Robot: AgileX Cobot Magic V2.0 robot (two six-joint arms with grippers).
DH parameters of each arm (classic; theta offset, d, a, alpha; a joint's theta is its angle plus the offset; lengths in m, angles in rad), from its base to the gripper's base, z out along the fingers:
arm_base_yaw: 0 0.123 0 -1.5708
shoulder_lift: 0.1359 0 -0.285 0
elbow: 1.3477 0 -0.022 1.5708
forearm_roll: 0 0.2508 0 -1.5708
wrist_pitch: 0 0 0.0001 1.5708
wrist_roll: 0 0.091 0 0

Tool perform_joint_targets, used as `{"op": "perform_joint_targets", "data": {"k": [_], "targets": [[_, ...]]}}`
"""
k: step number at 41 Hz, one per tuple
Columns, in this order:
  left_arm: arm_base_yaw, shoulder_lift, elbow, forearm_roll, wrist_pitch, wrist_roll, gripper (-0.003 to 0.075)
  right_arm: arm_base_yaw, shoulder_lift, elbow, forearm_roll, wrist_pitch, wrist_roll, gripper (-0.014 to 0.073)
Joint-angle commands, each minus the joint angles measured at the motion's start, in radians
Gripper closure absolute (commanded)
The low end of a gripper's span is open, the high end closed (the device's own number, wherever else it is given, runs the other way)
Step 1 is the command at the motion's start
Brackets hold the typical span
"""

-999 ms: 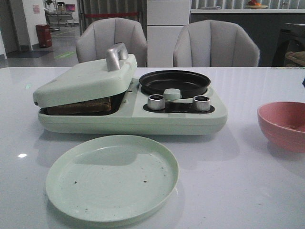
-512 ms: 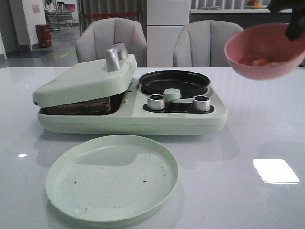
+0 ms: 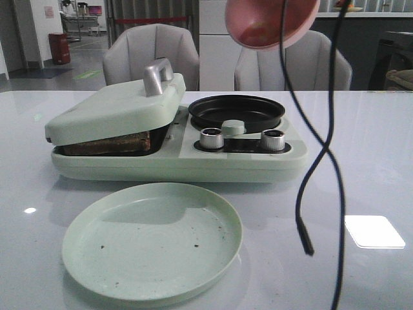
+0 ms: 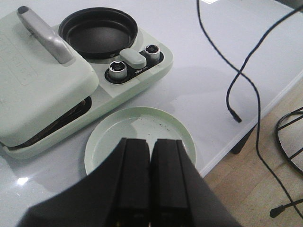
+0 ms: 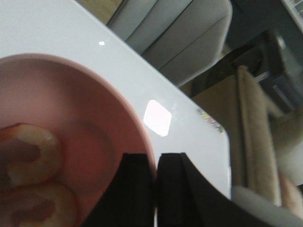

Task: Make breakfast with bread and shrimp
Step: 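Tilt the pink bowl over the black pan to pour the shrimp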

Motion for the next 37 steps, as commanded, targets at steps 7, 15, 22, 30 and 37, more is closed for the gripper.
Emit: {"op": "perform_joint_targets", "data": {"k": [7,15,22,30,37], "targets": [[0.001,-0.003,-0.03,-0.037,-0.068,-0.008,0.0621,0.086,0.065,-0.039,-0.49,0.1,0.269,0.0568],[0.001,-0.003,-0.03,-0.037,-0.068,-0.008,0.062,0.107,0.118,-0.039,-0.584,0.106,0.32,0.0568],[0.001,-0.003,-0.03,-0.037,-0.068,-0.008,0.062,0.11,0.123,-0.039,-0.602,0.119,0.325,0.0568],[0.001,-0.003,-0.03,-0.037,-0.068,-0.008,0.062,0.11,0.123,-0.072,-0.602,0.155,0.312,0.0568],[0.001,-0.003,-0.03,-0.037,-0.068,-0.008,0.0621,0.11,0.123,-0.171,-0.602,0.216,0.2,0.0568]]}}
